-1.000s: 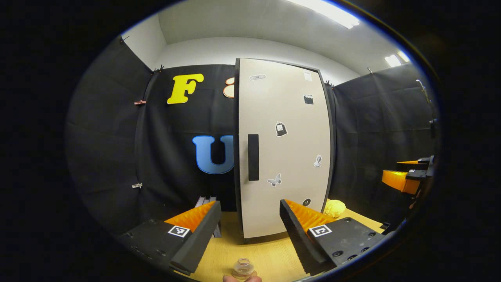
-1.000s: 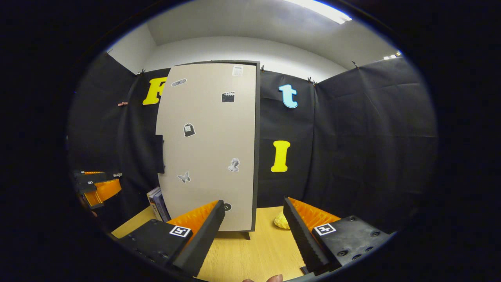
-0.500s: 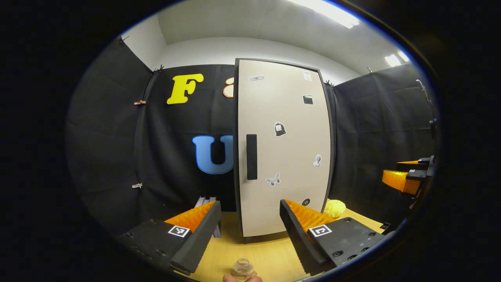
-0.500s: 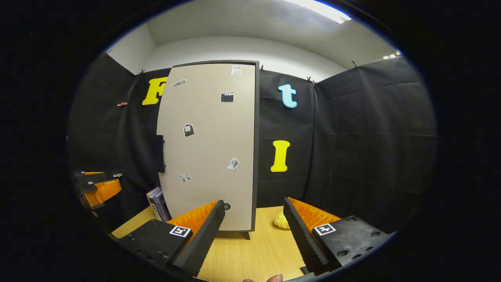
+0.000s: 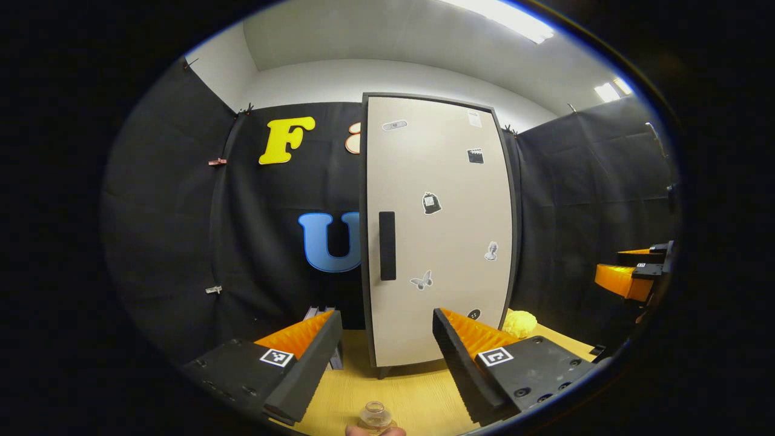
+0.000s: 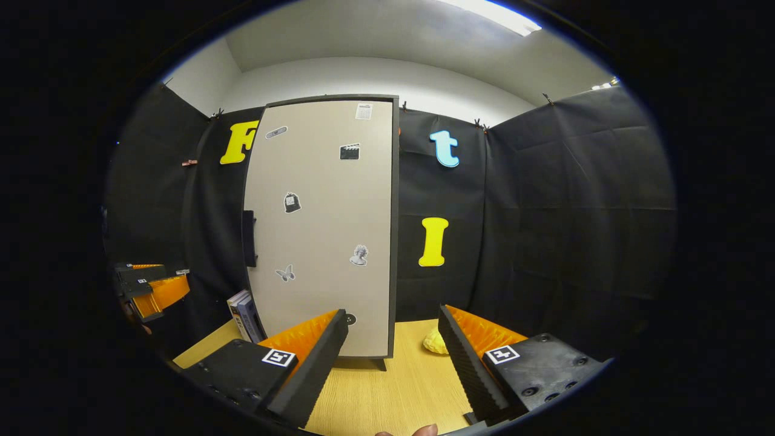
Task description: Open the cabinet door with the right hand, grasp the bottle in the cabinet with the left hand and place it on the coaster, then close the cabinet door with the right hand.
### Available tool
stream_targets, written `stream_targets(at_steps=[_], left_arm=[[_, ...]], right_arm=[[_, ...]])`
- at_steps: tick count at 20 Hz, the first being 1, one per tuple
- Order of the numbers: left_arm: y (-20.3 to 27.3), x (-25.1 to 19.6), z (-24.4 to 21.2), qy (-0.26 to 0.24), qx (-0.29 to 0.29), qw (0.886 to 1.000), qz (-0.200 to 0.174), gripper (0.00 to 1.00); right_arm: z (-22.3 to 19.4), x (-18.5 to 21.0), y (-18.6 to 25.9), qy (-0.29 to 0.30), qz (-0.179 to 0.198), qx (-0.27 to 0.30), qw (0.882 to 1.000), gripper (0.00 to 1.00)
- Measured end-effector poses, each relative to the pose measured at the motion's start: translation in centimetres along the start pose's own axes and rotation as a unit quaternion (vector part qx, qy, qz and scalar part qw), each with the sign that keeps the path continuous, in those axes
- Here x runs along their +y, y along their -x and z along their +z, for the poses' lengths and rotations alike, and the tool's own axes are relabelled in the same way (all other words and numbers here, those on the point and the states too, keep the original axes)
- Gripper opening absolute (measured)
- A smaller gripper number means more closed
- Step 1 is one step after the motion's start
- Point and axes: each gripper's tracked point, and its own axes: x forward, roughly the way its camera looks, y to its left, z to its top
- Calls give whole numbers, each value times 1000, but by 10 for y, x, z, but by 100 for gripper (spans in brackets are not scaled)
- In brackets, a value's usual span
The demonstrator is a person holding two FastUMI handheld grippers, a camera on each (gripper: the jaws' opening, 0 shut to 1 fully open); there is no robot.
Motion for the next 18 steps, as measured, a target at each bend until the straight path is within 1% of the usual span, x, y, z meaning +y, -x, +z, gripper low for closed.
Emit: stream_targets(at_steps=[18], left_arm=[[4,-18,-1,-7,2,1000,2,95]], right_arm=[[-2,-18,8,-9,5,6,1000,98]])
